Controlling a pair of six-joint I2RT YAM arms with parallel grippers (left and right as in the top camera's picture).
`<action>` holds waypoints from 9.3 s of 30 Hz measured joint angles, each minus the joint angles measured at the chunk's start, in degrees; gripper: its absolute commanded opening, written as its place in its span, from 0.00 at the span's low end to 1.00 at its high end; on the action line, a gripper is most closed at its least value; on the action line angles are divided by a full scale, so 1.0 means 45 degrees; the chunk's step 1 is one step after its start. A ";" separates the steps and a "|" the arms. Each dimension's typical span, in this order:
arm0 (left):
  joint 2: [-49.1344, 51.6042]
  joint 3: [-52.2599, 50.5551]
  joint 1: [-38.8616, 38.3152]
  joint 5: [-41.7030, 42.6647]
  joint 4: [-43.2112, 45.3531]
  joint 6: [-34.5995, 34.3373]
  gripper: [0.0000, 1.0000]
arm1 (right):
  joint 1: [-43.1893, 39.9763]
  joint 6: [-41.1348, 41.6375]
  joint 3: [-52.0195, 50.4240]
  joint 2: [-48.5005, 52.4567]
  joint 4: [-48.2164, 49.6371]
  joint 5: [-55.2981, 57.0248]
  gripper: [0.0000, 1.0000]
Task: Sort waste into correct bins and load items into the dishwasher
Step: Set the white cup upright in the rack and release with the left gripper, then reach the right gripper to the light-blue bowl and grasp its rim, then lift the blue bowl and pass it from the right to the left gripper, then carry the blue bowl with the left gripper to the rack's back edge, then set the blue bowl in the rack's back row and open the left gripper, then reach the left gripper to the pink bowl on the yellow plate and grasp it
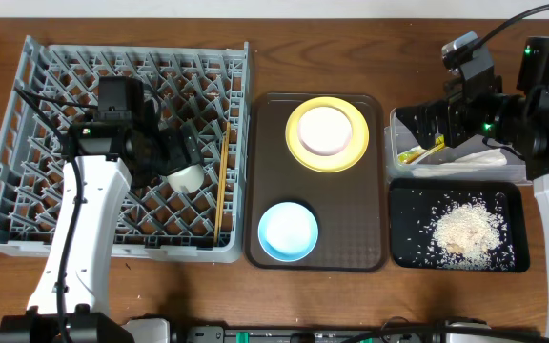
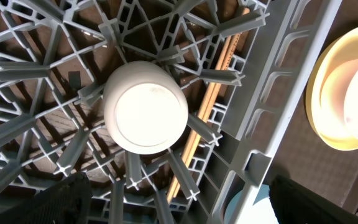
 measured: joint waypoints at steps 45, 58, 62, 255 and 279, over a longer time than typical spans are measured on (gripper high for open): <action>-0.2409 0.0019 -0.3905 -0.1020 -0.0107 -0.1054 0.76 | 0.6130 0.2084 -0.1200 0.0083 -0.0850 0.1637 0.66; -0.5493 0.0185 -0.1870 -0.3589 -0.1579 -0.1486 0.77 | 1.1725 0.4046 -0.5921 0.1705 0.2749 0.5168 0.56; -0.5270 0.0185 -0.1865 -0.3492 -0.1841 -0.1540 0.77 | 1.1759 0.4770 -0.6173 0.2171 0.3128 0.6946 0.53; 0.4279 -0.0544 -1.0146 -0.2263 1.2284 0.1443 0.58 | -0.0253 0.6033 -0.3949 -0.1069 0.3293 0.7334 0.99; 0.7077 -0.0544 -1.0312 -0.4770 1.3610 0.2293 0.08 | -0.0253 0.6033 -0.3949 -0.1069 0.3288 0.7334 0.99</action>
